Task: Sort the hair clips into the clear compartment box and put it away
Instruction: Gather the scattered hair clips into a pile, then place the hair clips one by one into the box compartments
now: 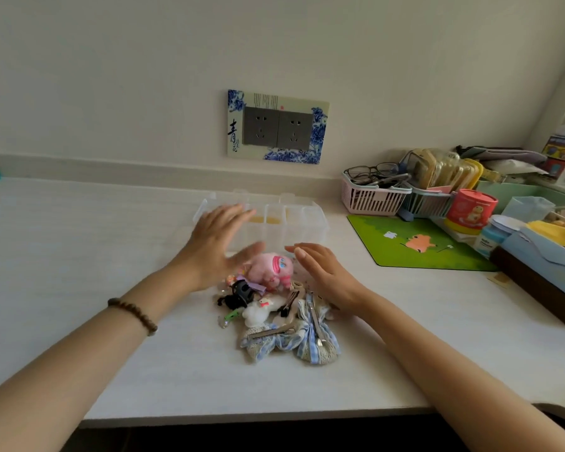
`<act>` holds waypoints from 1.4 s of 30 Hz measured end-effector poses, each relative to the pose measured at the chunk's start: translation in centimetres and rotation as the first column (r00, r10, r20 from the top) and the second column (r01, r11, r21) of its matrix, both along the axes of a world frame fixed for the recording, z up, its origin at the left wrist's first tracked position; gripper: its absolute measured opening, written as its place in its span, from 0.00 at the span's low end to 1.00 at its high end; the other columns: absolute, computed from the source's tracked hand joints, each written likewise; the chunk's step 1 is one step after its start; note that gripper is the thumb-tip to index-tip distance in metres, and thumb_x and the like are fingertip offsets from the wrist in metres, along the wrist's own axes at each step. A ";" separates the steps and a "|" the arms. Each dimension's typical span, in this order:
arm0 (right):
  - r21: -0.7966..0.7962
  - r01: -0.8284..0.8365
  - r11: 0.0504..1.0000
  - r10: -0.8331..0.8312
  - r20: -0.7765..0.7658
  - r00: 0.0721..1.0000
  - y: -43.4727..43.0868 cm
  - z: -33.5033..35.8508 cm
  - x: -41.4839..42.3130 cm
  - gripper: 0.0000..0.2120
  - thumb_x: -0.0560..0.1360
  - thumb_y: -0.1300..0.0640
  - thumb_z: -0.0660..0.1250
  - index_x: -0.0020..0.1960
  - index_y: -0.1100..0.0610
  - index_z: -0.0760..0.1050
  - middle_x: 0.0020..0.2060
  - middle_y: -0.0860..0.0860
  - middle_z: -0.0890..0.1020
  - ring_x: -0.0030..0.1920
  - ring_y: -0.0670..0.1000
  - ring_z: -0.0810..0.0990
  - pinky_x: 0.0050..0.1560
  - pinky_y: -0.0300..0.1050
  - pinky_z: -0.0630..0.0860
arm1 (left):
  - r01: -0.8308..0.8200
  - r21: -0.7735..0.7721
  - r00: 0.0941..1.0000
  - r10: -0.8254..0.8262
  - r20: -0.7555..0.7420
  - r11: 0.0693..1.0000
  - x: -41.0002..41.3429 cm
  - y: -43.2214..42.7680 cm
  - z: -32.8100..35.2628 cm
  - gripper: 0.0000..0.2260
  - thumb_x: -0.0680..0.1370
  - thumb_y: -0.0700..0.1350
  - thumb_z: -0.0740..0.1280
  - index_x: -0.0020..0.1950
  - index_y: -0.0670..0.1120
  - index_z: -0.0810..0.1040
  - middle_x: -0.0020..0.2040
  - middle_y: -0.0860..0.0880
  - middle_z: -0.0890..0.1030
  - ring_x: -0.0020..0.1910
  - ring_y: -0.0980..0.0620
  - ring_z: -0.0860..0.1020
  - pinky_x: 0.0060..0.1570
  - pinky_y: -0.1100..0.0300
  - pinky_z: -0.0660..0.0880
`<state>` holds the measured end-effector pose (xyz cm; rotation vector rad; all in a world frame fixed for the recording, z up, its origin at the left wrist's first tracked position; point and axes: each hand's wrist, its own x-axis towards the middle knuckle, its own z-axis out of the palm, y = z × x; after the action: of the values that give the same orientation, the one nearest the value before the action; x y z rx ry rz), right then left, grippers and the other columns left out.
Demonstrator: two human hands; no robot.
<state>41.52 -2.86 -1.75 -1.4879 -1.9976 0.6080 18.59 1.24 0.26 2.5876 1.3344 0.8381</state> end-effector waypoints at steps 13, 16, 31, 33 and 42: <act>0.283 0.113 0.952 -0.096 -0.072 0.993 2.6 2.5 1.6 0.25 0.76 0.36 0.45 0.66 0.43 0.69 0.69 0.44 0.67 0.72 0.45 0.58 0.70 0.48 0.54 | -0.162 -0.043 0.987 0.162 -0.002 0.986 0.8 3.5 -1.6 0.38 0.68 0.72 0.35 0.72 0.57 0.60 0.70 0.54 0.67 0.70 0.50 0.58 0.68 0.48 0.56; 0.242 0.100 0.965 -0.096 -0.026 0.995 4.2 2.2 2.4 0.24 0.78 0.41 0.45 0.66 0.46 0.70 0.68 0.47 0.70 0.72 0.48 0.59 0.73 0.52 0.54 | -0.102 -0.025 0.995 0.103 0.017 0.994 1.2 3.0 -1.6 0.36 0.69 0.71 0.35 0.71 0.59 0.61 0.68 0.55 0.68 0.67 0.51 0.60 0.66 0.51 0.58; 0.168 -0.125 0.978 0.133 -0.035 0.991 -0.2 5.1 3.2 0.15 0.70 0.38 0.66 0.48 0.48 0.79 0.47 0.41 0.81 0.50 0.40 0.77 0.50 0.34 0.71 | 0.119 -0.024 0.971 -0.111 0.213 0.993 1.8 1.2 -1.1 0.33 0.71 0.72 0.39 0.68 0.59 0.64 0.67 0.64 0.64 0.69 0.68 0.53 0.71 0.62 0.48; -0.116 -0.288 0.951 0.296 0.062 0.953 -0.8 5.3 3.1 0.13 0.69 0.43 0.70 0.46 0.51 0.80 0.41 0.44 0.83 0.43 0.43 0.79 0.43 0.38 0.72 | 0.178 -0.051 0.940 -0.154 0.304 0.983 1.4 0.3 -0.7 0.29 0.72 0.72 0.43 0.65 0.61 0.67 0.64 0.66 0.67 0.67 0.71 0.56 0.66 0.72 0.50; -0.278 -0.291 0.915 0.352 0.202 0.914 -1.0 4.4 3.0 0.10 0.64 0.43 0.74 0.42 0.45 0.81 0.39 0.45 0.78 0.38 0.39 0.70 0.38 0.29 0.65 | 0.177 -0.086 0.963 -0.155 0.223 0.980 1.5 0.5 -1.1 0.33 0.70 0.73 0.42 0.65 0.59 0.68 0.65 0.61 0.68 0.65 0.69 0.58 0.64 0.73 0.49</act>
<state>44.53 -3.84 2.66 -1.4358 -2.4712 0.8669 20.13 1.70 -0.79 2.4069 1.0563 0.9580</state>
